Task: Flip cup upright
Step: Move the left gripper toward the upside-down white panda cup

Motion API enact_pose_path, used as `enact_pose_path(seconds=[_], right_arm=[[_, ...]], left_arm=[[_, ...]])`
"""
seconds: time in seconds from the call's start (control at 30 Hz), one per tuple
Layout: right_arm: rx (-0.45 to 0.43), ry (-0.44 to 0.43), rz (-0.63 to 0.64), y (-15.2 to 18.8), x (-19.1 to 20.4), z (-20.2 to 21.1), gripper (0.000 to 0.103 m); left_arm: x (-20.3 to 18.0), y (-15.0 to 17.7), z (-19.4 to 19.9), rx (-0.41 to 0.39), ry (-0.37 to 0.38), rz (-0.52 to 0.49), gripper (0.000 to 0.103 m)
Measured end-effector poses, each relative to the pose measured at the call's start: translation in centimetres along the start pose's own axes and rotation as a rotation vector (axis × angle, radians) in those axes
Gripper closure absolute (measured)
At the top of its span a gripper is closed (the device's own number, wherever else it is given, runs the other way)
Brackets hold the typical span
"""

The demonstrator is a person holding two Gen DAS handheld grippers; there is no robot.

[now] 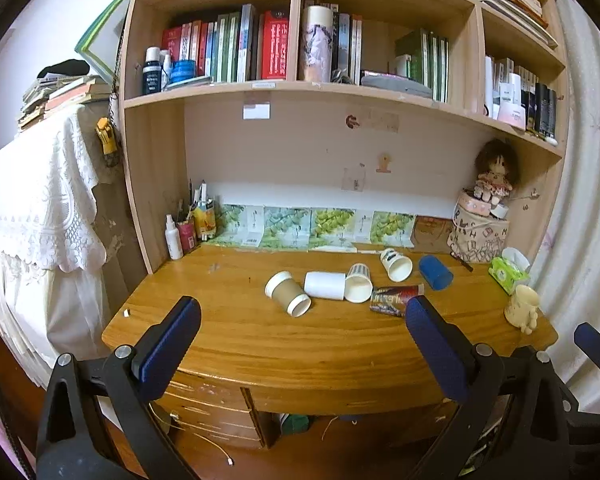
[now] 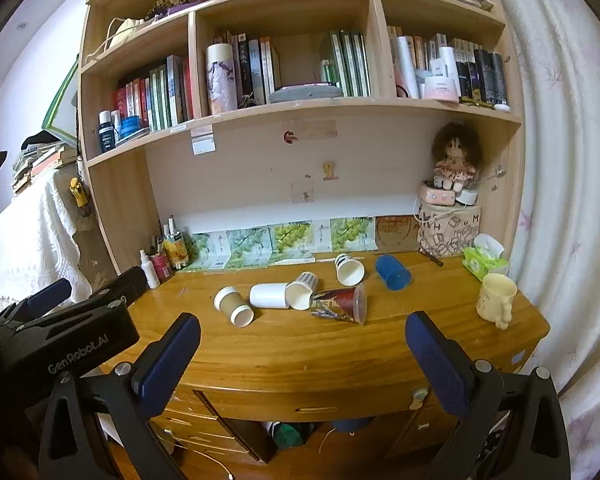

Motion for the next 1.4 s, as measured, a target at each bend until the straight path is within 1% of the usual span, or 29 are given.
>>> enact_pose_path(seconds=[0.17,0.4,0.73,0.87,1.07,1.2,1.3,1.4], right_arm=[[0.009,0.006,-0.013,0.7,0.8,0.0,0.0],[0.027,0.008,-0.024,1.4,1.4,0.0,0.0],[0.078,0.011,-0.069,1.4,0.4,-2.0,0.0],[0.08,0.007,-0.073,0.9,-0.4,-3.2,0.0],[0.113,0.012,-0.049,-0.1,-1.9,-6.6,0.0],[0.115,0.001,-0.042,-1.9,-3.4,-9.4,0.0],[0.124,-0.009,-0.032,-3.3,-4.4,-11.7,0.0],[0.11,-0.021,-0.033,-5.2,-5.5,-13.8,0.0]], left_arm=[[0.9,0.2,-0.2,0.014,0.012,0.0,0.001],[0.9,0.6,-0.9,0.045,0.024,-0.012,0.001],[-0.2,0.9,-3.2,0.09,0.024,-0.026,0.001],[-0.9,0.5,-4.6,0.097,0.012,-0.025,0.001],[-2.8,-0.6,-8.3,0.121,0.006,-0.013,0.001],[-3.9,-2.1,-10.9,0.118,-0.007,0.001,0.001],[-4.9,-3.5,-12.8,0.108,-0.016,-0.007,0.001],[-5.8,-4.7,-14.8,0.116,-0.023,-0.018,0.001]])
Point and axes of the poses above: each gripper's, at about its wrist camera, not at the fingertips, and z roughly against the way its jaws point, x to its left, y to its underside, the point moved 10 cm from there along -z, roughly the way its jaws point, and after that the axes turned 2 degrees about -z, right-handed, at the moved point
